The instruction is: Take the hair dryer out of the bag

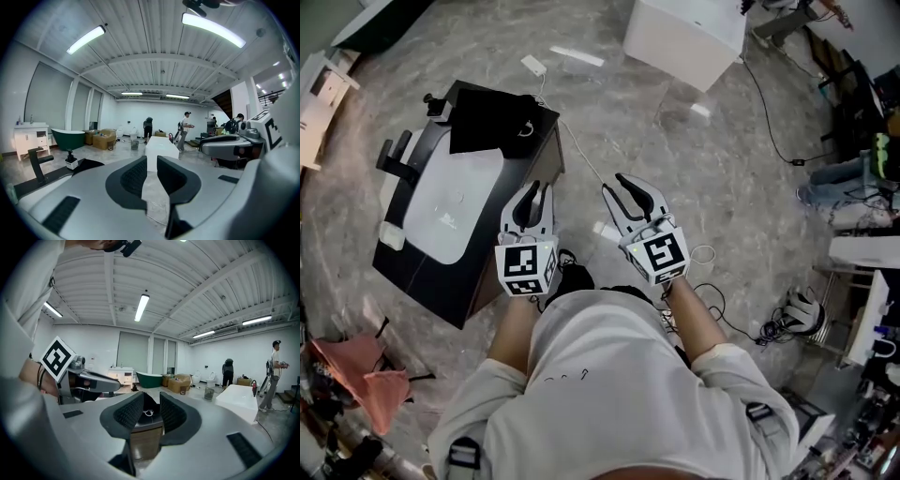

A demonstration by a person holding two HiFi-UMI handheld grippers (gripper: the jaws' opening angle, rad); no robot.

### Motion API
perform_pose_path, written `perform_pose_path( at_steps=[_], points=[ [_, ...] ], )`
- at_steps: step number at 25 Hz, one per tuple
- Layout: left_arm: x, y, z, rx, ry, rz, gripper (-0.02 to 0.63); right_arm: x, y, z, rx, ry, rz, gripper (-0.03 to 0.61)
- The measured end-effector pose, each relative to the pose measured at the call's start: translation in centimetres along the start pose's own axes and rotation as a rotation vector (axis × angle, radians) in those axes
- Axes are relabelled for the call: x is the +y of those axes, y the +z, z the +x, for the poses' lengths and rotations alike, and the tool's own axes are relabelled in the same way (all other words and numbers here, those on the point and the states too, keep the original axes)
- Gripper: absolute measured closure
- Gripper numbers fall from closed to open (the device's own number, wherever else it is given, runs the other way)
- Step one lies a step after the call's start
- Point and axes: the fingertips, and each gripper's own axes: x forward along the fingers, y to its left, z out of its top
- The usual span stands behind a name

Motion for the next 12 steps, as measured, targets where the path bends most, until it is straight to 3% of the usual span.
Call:
perform_pose_path(
  at_steps=[6, 12],
  points=[
    [4.0, -0.7, 3.5, 0.038, -0.011, -0.028, 0.535, 0.0, 0.9, 6.0, 0.043, 0.033, -0.023, 0.483],
    [7.3, -1.2, 7.0, 0.076, 0.055, -0.07, 0.535, -2.0, 0.7, 11.7, 0.061, 0.117, -0.035, 0.482]
  ],
)
